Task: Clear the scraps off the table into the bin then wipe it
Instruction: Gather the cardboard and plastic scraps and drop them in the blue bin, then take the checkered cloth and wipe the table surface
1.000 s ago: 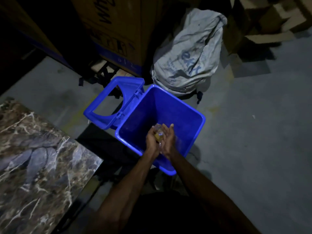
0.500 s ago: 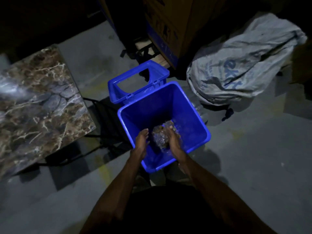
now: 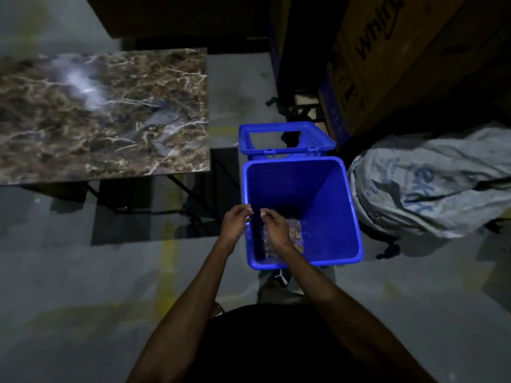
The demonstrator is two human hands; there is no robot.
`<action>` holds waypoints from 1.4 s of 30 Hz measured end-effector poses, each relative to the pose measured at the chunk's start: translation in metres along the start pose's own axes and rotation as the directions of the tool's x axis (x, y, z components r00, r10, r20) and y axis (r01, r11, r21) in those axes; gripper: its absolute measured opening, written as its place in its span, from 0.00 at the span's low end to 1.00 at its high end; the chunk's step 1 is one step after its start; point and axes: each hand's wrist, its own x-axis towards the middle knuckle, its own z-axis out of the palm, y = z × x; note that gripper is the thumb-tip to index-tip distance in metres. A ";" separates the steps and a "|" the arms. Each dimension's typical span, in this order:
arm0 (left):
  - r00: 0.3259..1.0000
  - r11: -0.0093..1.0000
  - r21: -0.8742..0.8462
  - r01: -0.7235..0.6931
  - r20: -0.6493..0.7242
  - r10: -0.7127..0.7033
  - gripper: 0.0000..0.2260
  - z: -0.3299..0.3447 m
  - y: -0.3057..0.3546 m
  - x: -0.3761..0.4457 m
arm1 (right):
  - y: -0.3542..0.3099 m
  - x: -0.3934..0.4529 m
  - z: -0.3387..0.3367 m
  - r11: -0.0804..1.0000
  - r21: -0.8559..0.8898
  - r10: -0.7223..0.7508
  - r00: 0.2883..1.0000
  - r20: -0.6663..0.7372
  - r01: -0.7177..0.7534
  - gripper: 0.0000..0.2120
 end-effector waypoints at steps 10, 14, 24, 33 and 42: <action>0.987 0.991 -0.060 -0.123 -0.115 0.116 0.06 -0.177 -0.060 -0.048 | -0.018 -0.077 0.167 0.931 -0.219 -0.246 0.945 0.214 0.292 0.10; 0.964 0.984 -0.100 -0.150 -0.234 0.123 0.07 -0.255 -0.060 -0.075 | -0.042 -0.107 0.235 0.891 -0.264 -0.265 0.895 0.359 0.370 0.09; 0.832 0.972 -0.075 -0.222 -0.534 0.149 0.06 -0.432 -0.057 -0.108 | -0.104 -0.121 0.397 0.705 -0.278 -0.335 0.652 0.680 0.652 0.12; 0.698 0.991 -0.118 -0.058 -0.715 -0.045 0.07 -0.580 -0.068 -0.113 | -0.137 -0.101 0.583 0.535 -0.183 -0.218 0.344 0.913 0.825 0.20; 0.589 0.944 -0.317 -0.095 -0.782 -0.203 0.08 -0.680 -0.034 -0.092 | -0.191 -0.074 0.715 0.439 -0.071 -0.139 0.146 0.979 0.896 0.17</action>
